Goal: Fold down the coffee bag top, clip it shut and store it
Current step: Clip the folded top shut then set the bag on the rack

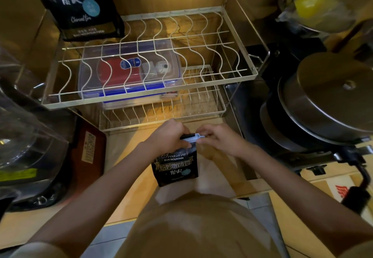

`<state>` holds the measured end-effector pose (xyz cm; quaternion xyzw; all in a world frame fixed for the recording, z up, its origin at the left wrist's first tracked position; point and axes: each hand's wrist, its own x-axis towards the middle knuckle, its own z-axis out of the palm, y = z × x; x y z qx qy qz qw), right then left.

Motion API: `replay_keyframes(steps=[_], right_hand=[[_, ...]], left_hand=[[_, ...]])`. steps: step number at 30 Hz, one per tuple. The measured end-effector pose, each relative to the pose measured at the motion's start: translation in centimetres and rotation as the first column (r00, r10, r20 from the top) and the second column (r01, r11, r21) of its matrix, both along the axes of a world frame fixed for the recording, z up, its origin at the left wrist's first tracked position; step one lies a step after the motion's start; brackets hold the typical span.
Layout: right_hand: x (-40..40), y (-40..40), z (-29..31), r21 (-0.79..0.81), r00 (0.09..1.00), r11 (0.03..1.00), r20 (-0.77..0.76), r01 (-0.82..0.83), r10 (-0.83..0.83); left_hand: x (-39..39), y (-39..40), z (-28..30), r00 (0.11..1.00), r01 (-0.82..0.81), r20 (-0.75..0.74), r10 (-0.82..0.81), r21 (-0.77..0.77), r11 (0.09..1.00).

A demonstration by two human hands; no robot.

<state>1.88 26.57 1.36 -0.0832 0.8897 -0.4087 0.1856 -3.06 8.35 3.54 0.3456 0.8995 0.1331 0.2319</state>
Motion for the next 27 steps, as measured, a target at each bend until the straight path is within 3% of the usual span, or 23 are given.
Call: replay_keyframes(steps=[4, 13, 27], right_hand=[[0.1, 0.0, 0.7, 0.246, 0.981, 0.956, -0.071, -0.158, 0.180], [-1.0, -0.1, 1.6, 0.289, 0.921, 0.891, -0.067, -0.351, 0.385], [0.3, -0.9, 0.0, 0.392, 0.894, 0.887, -0.264, -0.244, 0.363]], left_hand=[[0.3, -0.1, 0.1, 1.000, 0.001, 0.001, -0.002, 0.045, 0.999], [0.8, -0.1, -0.1, 1.000, 0.000, -0.018, 0.002, 0.087, 0.996], [2.3, 0.0, -0.3, 0.976, -0.191, -0.070, 0.204, 0.157, 0.969]])
